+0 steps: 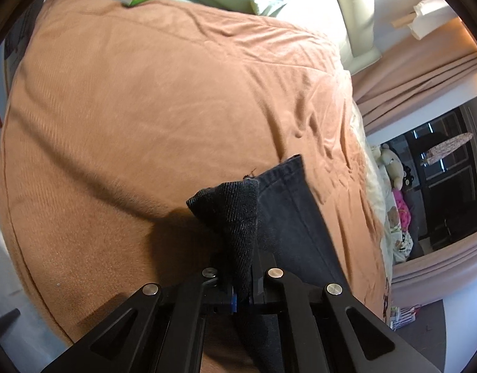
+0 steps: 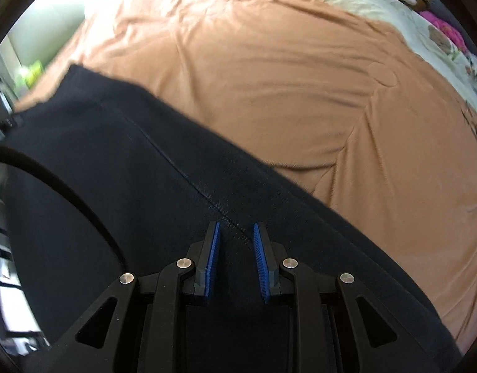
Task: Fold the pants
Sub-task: 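Lift the leg hem with the left tool and fold it over toward the waistband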
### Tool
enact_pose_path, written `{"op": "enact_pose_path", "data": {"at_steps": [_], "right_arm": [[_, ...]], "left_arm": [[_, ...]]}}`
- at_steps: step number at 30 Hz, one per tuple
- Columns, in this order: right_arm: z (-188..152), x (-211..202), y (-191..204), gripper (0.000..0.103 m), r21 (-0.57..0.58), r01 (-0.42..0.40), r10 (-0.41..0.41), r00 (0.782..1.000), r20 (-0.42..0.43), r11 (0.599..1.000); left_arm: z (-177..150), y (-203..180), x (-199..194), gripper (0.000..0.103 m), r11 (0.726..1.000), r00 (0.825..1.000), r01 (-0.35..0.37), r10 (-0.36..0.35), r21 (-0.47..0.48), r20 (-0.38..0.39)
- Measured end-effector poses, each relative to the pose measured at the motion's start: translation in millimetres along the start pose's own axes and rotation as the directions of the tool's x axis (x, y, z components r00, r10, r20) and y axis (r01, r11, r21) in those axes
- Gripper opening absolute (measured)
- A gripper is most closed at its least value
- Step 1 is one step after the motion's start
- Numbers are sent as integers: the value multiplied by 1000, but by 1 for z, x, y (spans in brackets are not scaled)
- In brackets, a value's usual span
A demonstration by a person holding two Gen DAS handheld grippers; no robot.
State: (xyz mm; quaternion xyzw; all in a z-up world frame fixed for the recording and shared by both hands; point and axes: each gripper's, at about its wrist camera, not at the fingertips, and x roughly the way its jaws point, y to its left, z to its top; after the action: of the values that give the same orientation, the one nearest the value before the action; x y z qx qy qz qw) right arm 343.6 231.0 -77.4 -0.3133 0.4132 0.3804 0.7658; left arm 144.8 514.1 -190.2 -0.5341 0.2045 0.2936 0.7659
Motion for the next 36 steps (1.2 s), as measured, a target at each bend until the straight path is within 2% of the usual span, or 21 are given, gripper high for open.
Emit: {"op": "enact_pose_path", "data": {"at_steps": [4, 6, 10, 14, 19, 23, 28, 36], "right_arm": [[19, 8, -10, 20, 70, 70, -73, 997, 34, 995], [25, 6, -16, 20, 106, 68, -72, 997, 35, 992], [15, -21, -20, 20, 180, -17, 2, 996, 85, 984], [-9, -49, -19, 22, 220, -81, 56, 992, 116, 972], [-41, -56, -13, 22, 290, -134, 114, 990, 84, 948], [-60, -53, -2, 22, 323, -192, 191, 981, 36, 927], [-76, -53, 12, 22, 310, -226, 242, 970, -15, 923], [-95, -71, 22, 22, 280, -306, 328, 944, -34, 910]], "left_arm": [[9, -22, -11, 4, 999, 999, 30, -30, 33, 16], [12, -35, -18, 4, 997, 998, 51, -52, 53, 22], [19, -63, -33, 4, 990, 994, 99, -102, 97, 29], [26, -88, -42, 4, 981, 989, 136, -142, 135, 33], [28, -115, -53, 4, 969, 983, 174, -182, 176, 31], [28, -136, -64, 4, 957, 978, 196, -206, 213, 28], [27, -159, -78, 4, 944, 972, 218, -232, 247, 27], [18, -206, -104, 4, 910, 958, 267, -287, 316, 16]]}}
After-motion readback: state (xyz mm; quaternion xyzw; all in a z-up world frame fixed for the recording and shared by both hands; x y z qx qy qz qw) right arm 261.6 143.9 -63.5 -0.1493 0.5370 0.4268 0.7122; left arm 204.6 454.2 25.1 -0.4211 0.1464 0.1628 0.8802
